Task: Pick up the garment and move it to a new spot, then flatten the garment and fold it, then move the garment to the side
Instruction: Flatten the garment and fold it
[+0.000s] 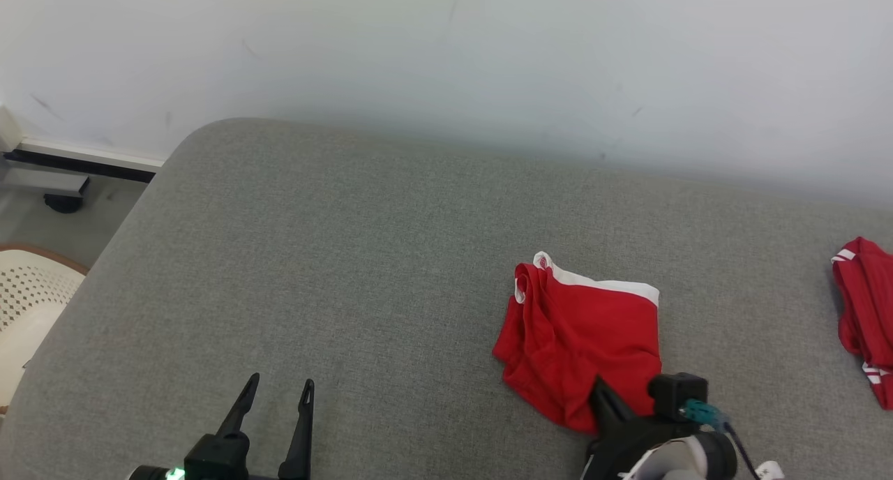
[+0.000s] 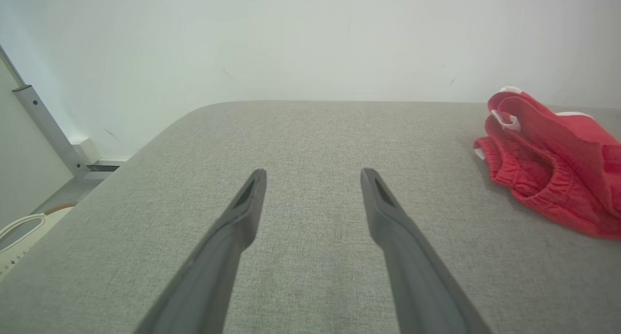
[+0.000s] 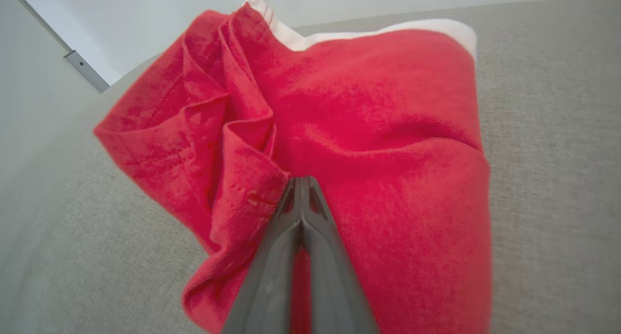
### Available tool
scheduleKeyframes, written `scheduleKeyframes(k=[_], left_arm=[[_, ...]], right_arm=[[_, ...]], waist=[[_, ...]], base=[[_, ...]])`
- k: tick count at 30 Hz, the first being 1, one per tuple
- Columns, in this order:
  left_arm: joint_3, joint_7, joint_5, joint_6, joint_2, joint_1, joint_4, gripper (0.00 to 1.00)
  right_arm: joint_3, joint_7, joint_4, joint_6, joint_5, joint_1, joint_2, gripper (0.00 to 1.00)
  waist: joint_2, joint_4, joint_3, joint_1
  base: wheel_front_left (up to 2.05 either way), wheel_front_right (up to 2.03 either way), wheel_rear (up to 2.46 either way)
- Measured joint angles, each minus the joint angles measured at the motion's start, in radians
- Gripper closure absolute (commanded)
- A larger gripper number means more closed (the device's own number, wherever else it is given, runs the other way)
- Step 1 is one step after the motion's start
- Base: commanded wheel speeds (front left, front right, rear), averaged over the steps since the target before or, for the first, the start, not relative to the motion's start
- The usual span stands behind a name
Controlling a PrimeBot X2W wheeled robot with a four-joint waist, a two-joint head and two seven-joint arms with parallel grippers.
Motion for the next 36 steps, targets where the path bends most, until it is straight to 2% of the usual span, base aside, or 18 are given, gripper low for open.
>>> scheduleKeyframes(k=[6,13,18,19,21,22,30,36], left_arm=[[0.003,0.000,-0.002,0.000,0.002,-0.003,0.002,0.00],[0.000,0.000,-0.003,0.000,0.003,-0.013,0.004,0.00],[0.006,-0.001,-0.007,0.007,0.015,0.002,0.001,0.00],[0.007,-0.001,-0.007,0.010,0.017,0.007,0.001,0.00],[0.010,-0.001,-0.008,0.013,0.021,0.008,-0.004,0.00],[0.009,-0.001,-0.009,0.014,0.021,0.009,-0.006,0.00],[0.011,0.001,-0.015,0.027,0.030,0.038,-0.024,0.00],[0.014,0.006,-0.018,0.034,0.048,0.063,-0.031,0.00]], right_arm=[[0.080,0.000,-0.033,0.000,0.025,-0.004,0.019,1.00],[0.276,0.000,-0.119,0.000,0.158,0.007,0.026,1.00],[0.258,0.000,-0.152,0.000,0.171,-0.008,0.025,1.00],[0.240,0.000,-0.165,0.000,0.157,-0.010,0.025,0.73],[0.186,0.000,-0.212,0.000,0.131,-0.012,0.025,0.03],[0.160,0.000,-0.241,0.000,0.119,-0.011,0.023,0.00],[-0.061,0.000,-0.424,0.000,-0.017,0.077,-0.053,0.00],[-0.243,0.000,-0.533,0.000,-0.108,0.194,-0.077,0.00]], waist=[[0.0000,0.002,0.006,0.0000],[0.0000,0.006,-0.003,0.0000],[0.0000,-0.009,-0.013,0.0000],[0.0000,-0.014,-0.015,-0.0001],[0.0000,-0.026,-0.019,0.0000],[0.0000,-0.032,-0.021,0.0000],[0.0000,-0.092,-0.044,0.0000],[0.0000,-0.135,-0.072,-0.0001]], base=[[0.00,0.00,0.00],[0.00,0.00,0.00],[0.00,0.00,0.00],[0.00,0.00,0.00],[0.00,0.00,0.00],[0.00,0.00,0.00],[0.00,0.00,0.00],[0.00,0.00,0.00]])
